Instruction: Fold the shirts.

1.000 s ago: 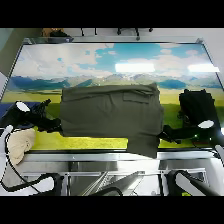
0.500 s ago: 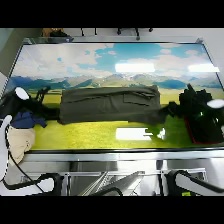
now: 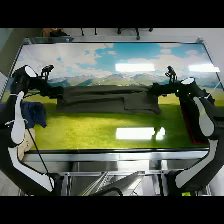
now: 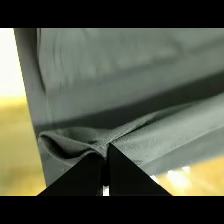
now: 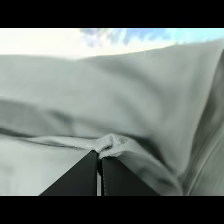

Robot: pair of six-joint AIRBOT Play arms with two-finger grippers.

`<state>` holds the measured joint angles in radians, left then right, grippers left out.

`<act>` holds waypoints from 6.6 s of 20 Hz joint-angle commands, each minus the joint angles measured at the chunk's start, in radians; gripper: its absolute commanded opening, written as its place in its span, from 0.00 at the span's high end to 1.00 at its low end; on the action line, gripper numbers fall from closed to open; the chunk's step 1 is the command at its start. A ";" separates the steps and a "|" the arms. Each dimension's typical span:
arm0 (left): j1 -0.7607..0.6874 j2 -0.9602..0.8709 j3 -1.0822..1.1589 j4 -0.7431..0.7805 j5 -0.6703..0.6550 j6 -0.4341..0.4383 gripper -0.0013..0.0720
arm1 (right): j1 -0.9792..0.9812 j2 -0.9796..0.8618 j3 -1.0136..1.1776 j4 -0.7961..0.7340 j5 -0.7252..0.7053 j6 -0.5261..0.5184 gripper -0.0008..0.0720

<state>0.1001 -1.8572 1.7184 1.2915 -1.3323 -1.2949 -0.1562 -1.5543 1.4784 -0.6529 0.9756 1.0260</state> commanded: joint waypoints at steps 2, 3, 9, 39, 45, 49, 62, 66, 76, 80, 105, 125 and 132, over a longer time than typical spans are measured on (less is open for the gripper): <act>-0.023 -0.170 0.173 -0.002 -0.087 -0.009 0.96 | -0.001 -0.053 0.084 -0.035 0.021 -0.036 0.61; -0.024 -0.183 0.205 -0.003 -0.123 -0.012 0.89 | -0.011 -0.029 0.099 -0.053 0.055 -0.035 0.45; -0.011 -0.121 0.330 -0.011 -0.108 -0.085 0.04 | -0.138 0.057 0.112 -0.286 0.177 0.089 0.02; -0.705 -0.335 0.272 -0.353 0.534 -0.153 0.96 | -0.017 0.066 0.524 0.029 0.626 0.117 0.96; -0.805 -0.384 0.302 -0.351 0.592 -0.172 0.96 | -0.015 0.102 0.564 0.029 0.655 0.153 0.96; -0.681 -0.257 0.394 -0.349 0.241 -0.138 0.96 | 0.033 0.101 0.563 0.029 0.642 0.180 0.96; -0.106 0.521 0.023 -0.350 0.069 -0.023 0.96 | 0.878 -0.277 0.560 0.140 -0.409 0.014 0.37; -0.079 0.578 -0.079 -0.350 0.076 0.012 0.96 | 0.856 -0.208 0.559 -0.191 -0.245 0.098 0.36; -0.035 0.663 -0.085 -0.349 0.075 0.012 0.96 | 0.274 0.007 0.448 -0.487 0.315 0.420 0.34; -0.035 0.662 -0.085 -0.350 0.057 0.012 0.96 | 0.218 -0.040 0.294 -0.437 0.277 0.410 0.11; -0.035 0.661 -0.085 -0.349 0.020 0.011 0.96 | 0.057 0.146 0.600 0.123 0.039 0.223 0.97; -0.035 0.661 -0.085 -0.348 -0.005 0.013 0.96 | -0.460 0.192 0.585 -0.219 0.146 0.529 0.97; -0.035 0.640 -0.085 -0.348 -0.030 0.023 0.96 | -0.459 0.173 0.584 -0.122 0.075 0.383 0.97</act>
<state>0.0643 -1.2049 1.6333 0.9424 -1.3434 -1.2774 -0.6117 -1.3678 2.0628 -0.8474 1.1233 1.5105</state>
